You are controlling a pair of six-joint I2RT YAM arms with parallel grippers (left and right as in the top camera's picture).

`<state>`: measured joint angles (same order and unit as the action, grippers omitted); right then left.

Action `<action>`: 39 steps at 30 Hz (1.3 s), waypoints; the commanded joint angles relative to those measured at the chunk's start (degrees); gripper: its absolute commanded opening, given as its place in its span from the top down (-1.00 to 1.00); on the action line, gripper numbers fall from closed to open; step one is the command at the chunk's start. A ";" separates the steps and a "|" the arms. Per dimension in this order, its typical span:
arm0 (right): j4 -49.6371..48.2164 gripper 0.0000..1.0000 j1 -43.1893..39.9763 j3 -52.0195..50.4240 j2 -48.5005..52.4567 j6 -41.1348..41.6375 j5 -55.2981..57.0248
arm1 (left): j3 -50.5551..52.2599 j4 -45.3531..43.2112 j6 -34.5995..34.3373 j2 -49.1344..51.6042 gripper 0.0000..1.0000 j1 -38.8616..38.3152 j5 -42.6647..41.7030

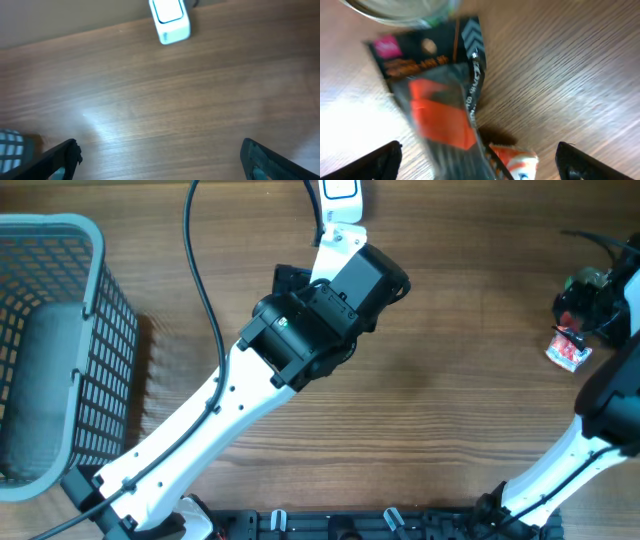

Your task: Scan the item barcode

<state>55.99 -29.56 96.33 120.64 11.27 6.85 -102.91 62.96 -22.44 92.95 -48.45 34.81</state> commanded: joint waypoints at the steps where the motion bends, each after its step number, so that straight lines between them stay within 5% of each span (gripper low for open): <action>1: -1.25 -0.99 0.11 0.85 -8.70 -0.81 -2.23 | -0.15 -0.22 -0.35 -3.65 -1.00 -0.15 7.48; 11: -5.66 -0.99 0.13 0.85 -31.85 -2.29 -16.33 | -0.15 6.64 -0.37 -20.31 -1.00 -2.58 26.51; 18: -4.28 -0.99 1.86 0.83 -51.39 -2.86 -21.14 | -0.15 16.20 -5.05 -32.63 -1.00 -17.57 39.26; 25: 0.72 -1.00 9.11 0.68 -69.48 -3.80 -21.16 | -0.15 24.48 -12.83 -33.55 -1.00 -28.61 47.76; 29: 3.23 -1.00 13.22 0.68 -71.73 -4.50 -21.11 | -0.15 22.73 -12.28 -31.19 -1.00 -28.59 54.53; 39: 3.67 -1.00 23.47 0.68 -70.20 -5.31 -14.01 | -0.17 21.49 -6.27 -32.37 -1.00 -28.55 53.05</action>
<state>59.59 -9.10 97.21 49.65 7.18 -11.70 -103.07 85.14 -30.35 62.61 -76.58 86.59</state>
